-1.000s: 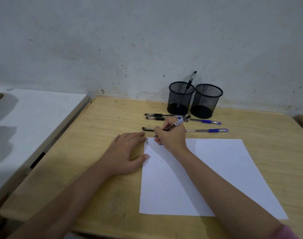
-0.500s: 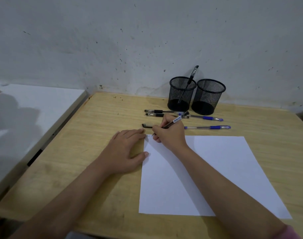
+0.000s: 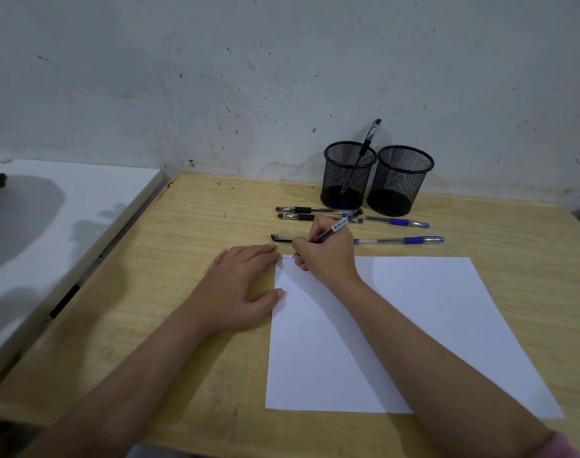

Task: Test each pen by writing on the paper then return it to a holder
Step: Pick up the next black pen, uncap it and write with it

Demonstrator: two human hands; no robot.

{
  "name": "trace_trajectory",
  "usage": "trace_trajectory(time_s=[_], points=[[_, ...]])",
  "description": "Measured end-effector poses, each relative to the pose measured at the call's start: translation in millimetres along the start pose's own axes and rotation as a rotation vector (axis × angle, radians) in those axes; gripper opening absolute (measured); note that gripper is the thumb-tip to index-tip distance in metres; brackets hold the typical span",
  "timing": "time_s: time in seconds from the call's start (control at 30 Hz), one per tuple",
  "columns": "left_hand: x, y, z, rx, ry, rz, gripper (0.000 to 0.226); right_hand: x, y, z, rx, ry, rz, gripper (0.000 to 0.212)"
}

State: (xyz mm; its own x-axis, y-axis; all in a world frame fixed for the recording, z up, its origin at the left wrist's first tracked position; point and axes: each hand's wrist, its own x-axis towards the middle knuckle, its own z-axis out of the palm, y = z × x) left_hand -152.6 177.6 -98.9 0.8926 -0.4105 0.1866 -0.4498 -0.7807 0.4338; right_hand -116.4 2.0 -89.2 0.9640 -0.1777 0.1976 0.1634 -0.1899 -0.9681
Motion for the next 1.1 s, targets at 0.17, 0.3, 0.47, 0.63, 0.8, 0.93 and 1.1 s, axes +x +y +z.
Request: trace_trajectory(time_s=[0.17,0.3,0.47,0.63,0.8,0.93,1.1], points=[[0.3,-0.4,1.1,0.002,-0.006,-0.007,0.066,-0.4,0.5,-1.2,-0.011,0.009,0.002,0.036],[0.8,-0.2,0.4,0.007,-0.004,-0.005,0.066,0.6,0.1,-1.3,0.007,0.034,0.012,0.038],[1.1,-0.2,0.2,0.012,-0.008,0.001,0.066,0.1,-0.1,-2.8,-0.012,0.044,-0.014,0.039],[0.1,-0.4,0.7,0.013,-0.004,0.012,0.065,-1.6,-0.1,-2.9,-0.007,0.032,-0.004,0.038],[5.5,2.6,-3.5,0.016,0.035,0.007,0.064,2.8,-4.3,-9.4,0.171,0.102,0.148,0.033],[23.1,5.7,-2.7,0.010,0.228,-0.015,0.044,6.7,-8.0,-13.0,0.434,0.109,0.270,0.029],[54.1,7.8,4.0,0.051,0.258,-0.056,0.032,7.4,-12.9,-17.8,0.457,0.042,0.352,0.011]])
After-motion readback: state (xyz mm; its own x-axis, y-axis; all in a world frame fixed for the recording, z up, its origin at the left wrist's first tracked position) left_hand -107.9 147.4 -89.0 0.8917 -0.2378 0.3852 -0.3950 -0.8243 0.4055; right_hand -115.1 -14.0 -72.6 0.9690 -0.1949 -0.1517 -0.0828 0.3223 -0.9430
